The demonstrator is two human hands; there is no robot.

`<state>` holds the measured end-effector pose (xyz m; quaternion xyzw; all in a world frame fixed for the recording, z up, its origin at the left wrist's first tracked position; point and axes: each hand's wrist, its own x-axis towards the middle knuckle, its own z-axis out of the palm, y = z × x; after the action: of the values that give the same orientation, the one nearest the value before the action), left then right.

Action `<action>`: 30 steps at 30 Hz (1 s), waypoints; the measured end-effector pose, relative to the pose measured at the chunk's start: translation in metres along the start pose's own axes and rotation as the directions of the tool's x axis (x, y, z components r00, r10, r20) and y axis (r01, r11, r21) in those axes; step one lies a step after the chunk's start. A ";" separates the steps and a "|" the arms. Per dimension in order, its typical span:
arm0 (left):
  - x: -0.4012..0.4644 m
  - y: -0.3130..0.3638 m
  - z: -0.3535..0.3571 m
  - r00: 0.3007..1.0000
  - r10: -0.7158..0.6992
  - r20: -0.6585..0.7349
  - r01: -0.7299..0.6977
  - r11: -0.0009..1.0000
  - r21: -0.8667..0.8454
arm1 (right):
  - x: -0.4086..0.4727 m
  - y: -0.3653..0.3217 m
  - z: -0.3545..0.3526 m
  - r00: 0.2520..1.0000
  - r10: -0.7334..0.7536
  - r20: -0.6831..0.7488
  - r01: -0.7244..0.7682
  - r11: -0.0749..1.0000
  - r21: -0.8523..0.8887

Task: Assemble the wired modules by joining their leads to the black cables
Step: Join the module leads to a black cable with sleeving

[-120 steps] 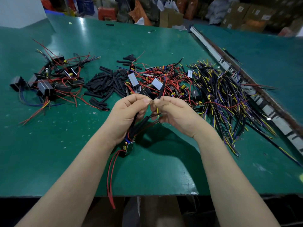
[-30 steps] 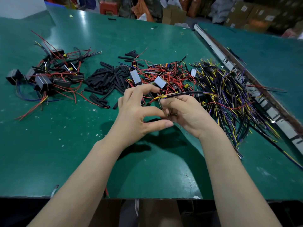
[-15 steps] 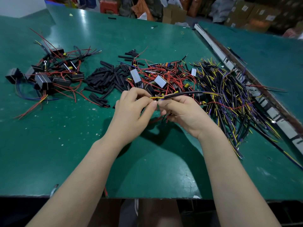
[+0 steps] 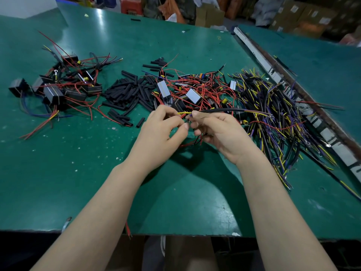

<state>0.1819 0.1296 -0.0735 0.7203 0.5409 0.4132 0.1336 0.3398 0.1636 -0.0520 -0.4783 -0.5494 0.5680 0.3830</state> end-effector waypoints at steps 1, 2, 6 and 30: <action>0.000 0.000 0.000 1.000 0.000 -0.011 0.000 1.000 0.000 | 0.000 0.000 0.000 1.000 -0.003 -0.001 0.003 1.000 -0.003; 0.000 0.000 0.001 1.000 0.000 -0.021 0.000 1.000 -0.001 | 0.000 0.000 0.001 1.000 -0.005 -0.003 0.005 1.000 -0.003; -0.001 0.000 0.001 0.999 0.017 -0.042 -0.017 1.000 0.006 | 0.001 0.000 0.003 1.000 -0.015 -0.015 0.015 1.000 0.011; -0.001 0.004 -0.001 0.987 0.049 -0.152 -0.045 0.999 0.031 | -0.005 -0.001 0.013 0.993 -0.103 -0.050 0.103 0.995 -0.008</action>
<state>0.1841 0.1272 -0.0705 0.7009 0.5379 0.4628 0.0720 0.3286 0.1559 -0.0508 -0.4644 -0.5652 0.5339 0.4241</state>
